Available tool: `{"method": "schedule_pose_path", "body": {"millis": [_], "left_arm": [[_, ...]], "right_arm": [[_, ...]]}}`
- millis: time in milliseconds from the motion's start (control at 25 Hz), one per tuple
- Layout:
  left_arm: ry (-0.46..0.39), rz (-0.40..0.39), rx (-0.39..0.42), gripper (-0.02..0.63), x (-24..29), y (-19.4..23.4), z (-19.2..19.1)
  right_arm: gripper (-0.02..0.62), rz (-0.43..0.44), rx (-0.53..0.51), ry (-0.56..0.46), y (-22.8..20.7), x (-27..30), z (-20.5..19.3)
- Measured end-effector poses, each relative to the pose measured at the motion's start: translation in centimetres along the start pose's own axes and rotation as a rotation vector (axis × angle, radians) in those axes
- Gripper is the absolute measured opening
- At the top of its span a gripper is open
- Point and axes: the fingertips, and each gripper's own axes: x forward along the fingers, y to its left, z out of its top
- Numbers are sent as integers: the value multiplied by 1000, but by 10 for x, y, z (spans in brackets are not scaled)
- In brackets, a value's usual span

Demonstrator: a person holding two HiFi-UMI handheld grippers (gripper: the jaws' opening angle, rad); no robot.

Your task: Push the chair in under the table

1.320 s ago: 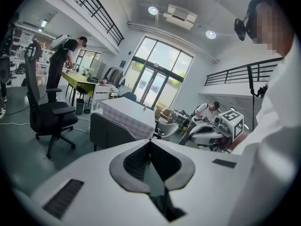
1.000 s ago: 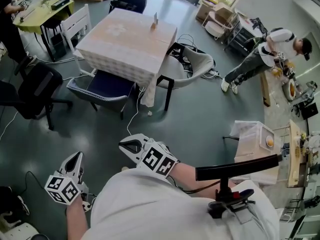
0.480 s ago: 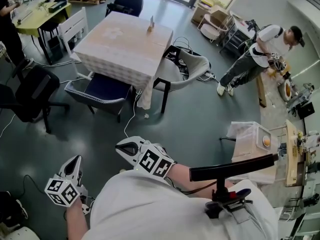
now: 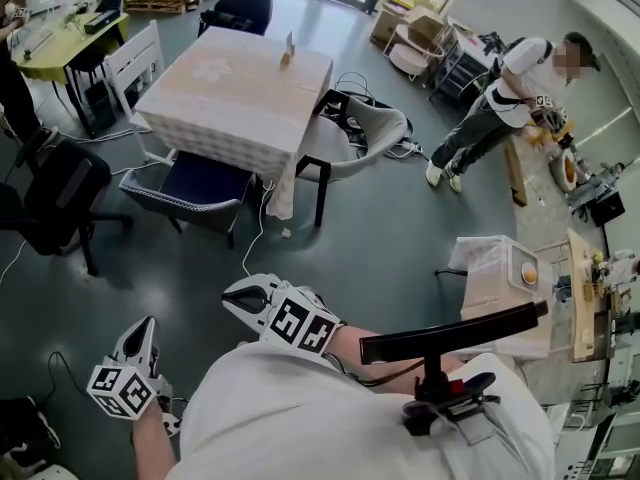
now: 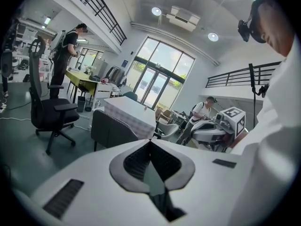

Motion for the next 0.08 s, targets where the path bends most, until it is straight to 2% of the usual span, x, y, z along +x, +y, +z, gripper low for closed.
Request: {"method": "schedule_pose_path", "body": {"millis": [80], "left_arm": [[-4, 7, 1, 12, 0, 0, 0]], "right_arm": [[14, 2, -1, -1, -1, 0, 0]]}}
